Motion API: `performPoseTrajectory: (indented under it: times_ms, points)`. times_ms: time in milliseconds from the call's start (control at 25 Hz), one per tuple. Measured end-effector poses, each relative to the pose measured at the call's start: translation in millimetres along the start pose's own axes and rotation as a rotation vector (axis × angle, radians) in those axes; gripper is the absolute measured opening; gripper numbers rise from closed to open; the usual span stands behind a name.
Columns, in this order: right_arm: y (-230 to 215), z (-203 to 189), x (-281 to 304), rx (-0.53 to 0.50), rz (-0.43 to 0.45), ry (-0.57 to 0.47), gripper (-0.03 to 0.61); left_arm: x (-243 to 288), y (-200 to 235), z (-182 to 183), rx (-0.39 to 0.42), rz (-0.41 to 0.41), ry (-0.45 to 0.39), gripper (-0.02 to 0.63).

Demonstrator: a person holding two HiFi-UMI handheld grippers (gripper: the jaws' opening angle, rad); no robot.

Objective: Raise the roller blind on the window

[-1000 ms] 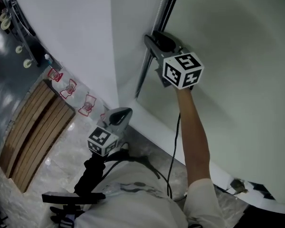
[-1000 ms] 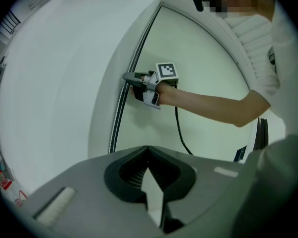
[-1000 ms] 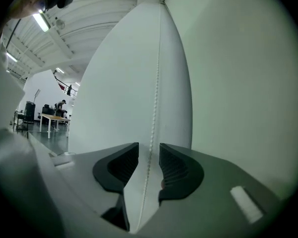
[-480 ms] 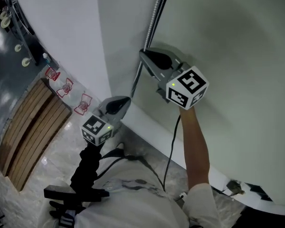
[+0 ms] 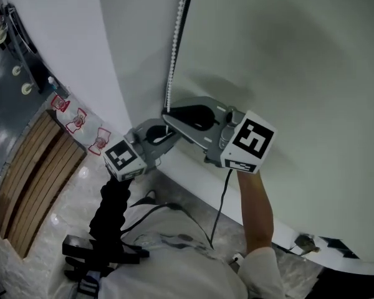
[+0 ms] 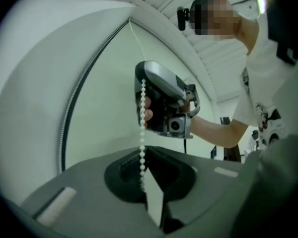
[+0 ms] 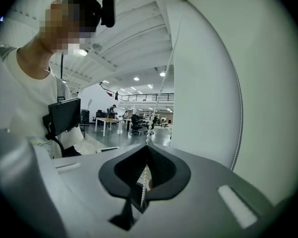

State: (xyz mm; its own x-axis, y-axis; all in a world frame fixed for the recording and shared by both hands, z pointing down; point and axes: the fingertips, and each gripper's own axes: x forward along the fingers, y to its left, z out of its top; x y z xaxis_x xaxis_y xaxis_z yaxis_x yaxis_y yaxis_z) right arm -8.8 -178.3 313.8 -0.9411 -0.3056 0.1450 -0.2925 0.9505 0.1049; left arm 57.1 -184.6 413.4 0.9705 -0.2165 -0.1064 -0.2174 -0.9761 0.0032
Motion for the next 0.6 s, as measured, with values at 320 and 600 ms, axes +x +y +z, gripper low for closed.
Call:
performPoseTrajectory:
  times_ms: [320, 600]
  points:
    - [-2, 20, -25, -0.015, 0.020, -0.097, 0.213, 12, -42, 7, -0.053, -0.141, -0.035, -0.003]
    - [-34, 79, -20, -0.060, 0.013, -0.184, 0.219, 12, -41, 0, -0.029, -0.127, -0.010, -0.003]
